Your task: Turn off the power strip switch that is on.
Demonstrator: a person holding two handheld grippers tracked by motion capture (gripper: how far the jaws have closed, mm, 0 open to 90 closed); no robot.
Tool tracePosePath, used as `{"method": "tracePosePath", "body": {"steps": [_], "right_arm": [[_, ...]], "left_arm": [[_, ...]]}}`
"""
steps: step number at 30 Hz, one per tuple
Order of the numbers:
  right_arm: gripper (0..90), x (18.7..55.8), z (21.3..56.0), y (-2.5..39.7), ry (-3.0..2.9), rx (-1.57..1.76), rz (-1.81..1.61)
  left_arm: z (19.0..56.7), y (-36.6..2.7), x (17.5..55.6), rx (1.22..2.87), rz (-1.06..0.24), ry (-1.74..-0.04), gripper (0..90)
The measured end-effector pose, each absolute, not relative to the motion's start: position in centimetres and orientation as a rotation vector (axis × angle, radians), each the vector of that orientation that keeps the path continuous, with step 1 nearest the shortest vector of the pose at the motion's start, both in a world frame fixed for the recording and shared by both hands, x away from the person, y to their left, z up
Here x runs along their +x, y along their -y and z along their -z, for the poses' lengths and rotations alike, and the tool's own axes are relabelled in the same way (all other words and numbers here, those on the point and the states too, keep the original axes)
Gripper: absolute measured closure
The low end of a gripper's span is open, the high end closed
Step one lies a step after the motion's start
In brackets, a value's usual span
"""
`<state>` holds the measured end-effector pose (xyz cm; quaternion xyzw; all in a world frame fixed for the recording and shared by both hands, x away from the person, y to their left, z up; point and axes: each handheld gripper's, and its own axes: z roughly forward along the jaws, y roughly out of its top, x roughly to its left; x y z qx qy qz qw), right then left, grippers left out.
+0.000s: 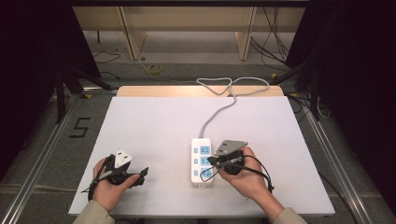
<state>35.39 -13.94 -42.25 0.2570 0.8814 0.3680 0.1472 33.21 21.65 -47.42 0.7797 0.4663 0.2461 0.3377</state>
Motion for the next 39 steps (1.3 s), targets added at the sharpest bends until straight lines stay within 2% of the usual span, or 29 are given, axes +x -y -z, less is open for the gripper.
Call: {"method": "tracePosePath", "body": {"steps": [39], "right_arm": [[90.0, 35.5, 42.5, 12.2, -2.581, 0.696, -1.046]], "left_arm": [[47.4, -21.6, 33.2, 2.025, -0.644, -1.214, 12.2]]}}
